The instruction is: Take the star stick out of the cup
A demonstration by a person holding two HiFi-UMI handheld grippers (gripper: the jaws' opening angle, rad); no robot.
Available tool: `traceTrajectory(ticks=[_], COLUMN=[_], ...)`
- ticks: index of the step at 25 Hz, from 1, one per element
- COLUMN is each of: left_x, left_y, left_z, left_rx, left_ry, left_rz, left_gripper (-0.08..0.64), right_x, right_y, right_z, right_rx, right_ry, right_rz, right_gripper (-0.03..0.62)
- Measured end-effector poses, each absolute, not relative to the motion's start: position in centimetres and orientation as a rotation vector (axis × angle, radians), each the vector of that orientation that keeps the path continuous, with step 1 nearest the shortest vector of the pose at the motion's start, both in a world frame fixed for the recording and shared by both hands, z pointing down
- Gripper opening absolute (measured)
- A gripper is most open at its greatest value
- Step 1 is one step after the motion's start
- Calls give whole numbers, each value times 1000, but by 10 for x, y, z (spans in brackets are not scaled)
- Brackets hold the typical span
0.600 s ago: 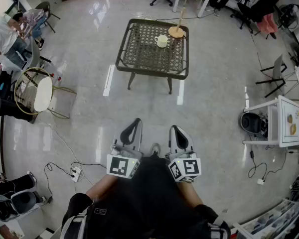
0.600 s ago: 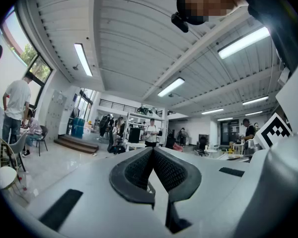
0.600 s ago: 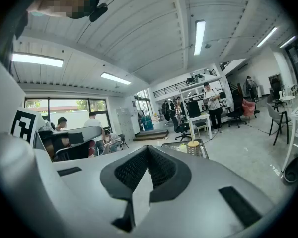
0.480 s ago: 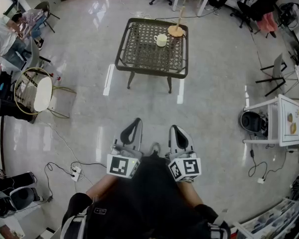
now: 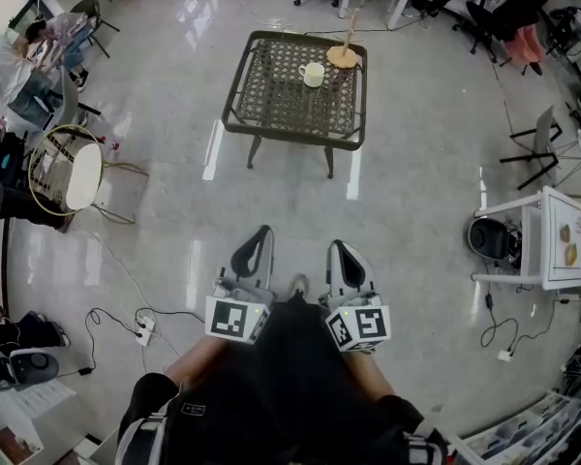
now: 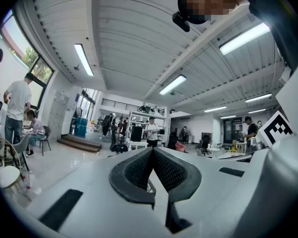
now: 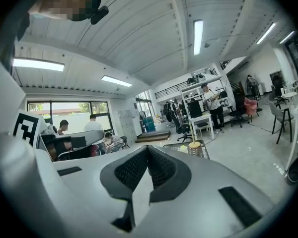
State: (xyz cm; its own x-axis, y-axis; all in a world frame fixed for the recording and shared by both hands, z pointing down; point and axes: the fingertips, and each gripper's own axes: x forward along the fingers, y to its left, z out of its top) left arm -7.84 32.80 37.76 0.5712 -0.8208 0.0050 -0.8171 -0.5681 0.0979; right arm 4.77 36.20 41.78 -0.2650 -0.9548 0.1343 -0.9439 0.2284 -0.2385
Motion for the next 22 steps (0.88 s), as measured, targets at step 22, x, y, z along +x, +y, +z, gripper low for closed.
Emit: traceTrajectory(ticks=[22], left_x=[-30], left_y=[281], left_z=[407], left_rx=[2595], left_ry=[-1545], left_rz=[1], left_gripper=[16], right_x=[106], right_y=[289], right_z=[443], right_rx=[-1743], right_ry=[2540], right_rz=[-446], right_gripper=[9])
